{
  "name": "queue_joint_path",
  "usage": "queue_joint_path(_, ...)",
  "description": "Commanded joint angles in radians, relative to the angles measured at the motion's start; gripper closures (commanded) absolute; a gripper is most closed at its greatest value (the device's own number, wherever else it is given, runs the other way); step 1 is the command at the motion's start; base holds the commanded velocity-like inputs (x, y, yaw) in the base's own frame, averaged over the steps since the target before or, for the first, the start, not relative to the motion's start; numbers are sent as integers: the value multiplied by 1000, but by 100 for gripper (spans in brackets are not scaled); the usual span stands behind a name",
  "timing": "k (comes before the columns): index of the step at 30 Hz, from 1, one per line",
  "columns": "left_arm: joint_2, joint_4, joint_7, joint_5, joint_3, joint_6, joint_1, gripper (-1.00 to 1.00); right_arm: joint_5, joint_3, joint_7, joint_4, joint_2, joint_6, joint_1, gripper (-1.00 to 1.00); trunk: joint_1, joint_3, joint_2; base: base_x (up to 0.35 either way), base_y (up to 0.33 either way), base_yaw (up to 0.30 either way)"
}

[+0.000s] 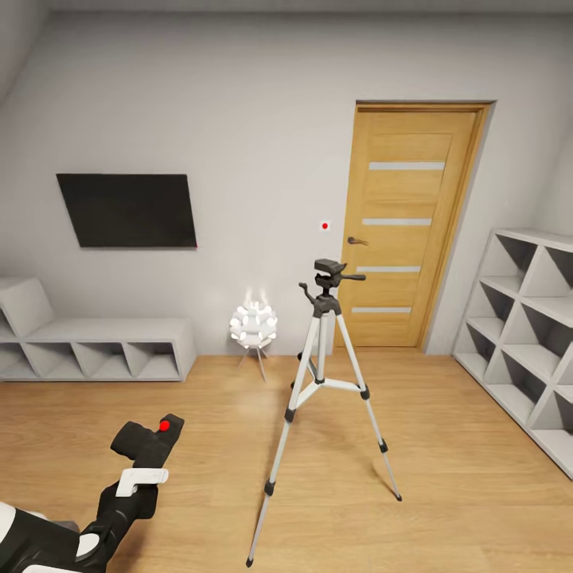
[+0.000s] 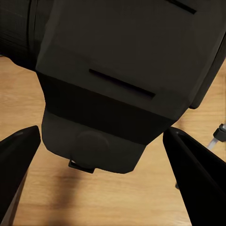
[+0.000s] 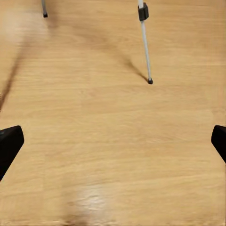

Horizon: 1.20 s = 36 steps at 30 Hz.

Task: Attach the digital camera to the camera tripod in the bedroom.

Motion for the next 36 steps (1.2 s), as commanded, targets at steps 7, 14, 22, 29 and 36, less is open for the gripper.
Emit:
queue_joint_path(7, -18, 3, 3, 0, -2, -2, -2, 100, 10, -7, -4, 18, 2, -2, -1, -100, -27, 20, 48, 0, 0, 0)
queue_joint_path(14, -34, 15, 3, 0, -2, -2, -2, 100, 10, -8, -3, 19, 1, -2, -1, -100, -53, 42, 97, 0, 0, 0)
queue_joint_path(22, -35, 26, 4, 0, -2, -1, -2, 100, 9, -8, -2, 19, 4, -2, -1, -100, -84, 67, 153, 0, 0, 0)
queue_joint_path(29, -30, 64, 4, 0, 0, -1, -2, 100, 9, -8, -2, 19, 4, -2, -1, -100, -111, 89, 202, 0, 0, 0)
queue_joint_path(36, -33, 80, 4, 1, 0, 3, -2, 100, 9, -8, -2, 19, 4, -2, -1, -100, -138, 111, 251, 0, 0, 0)
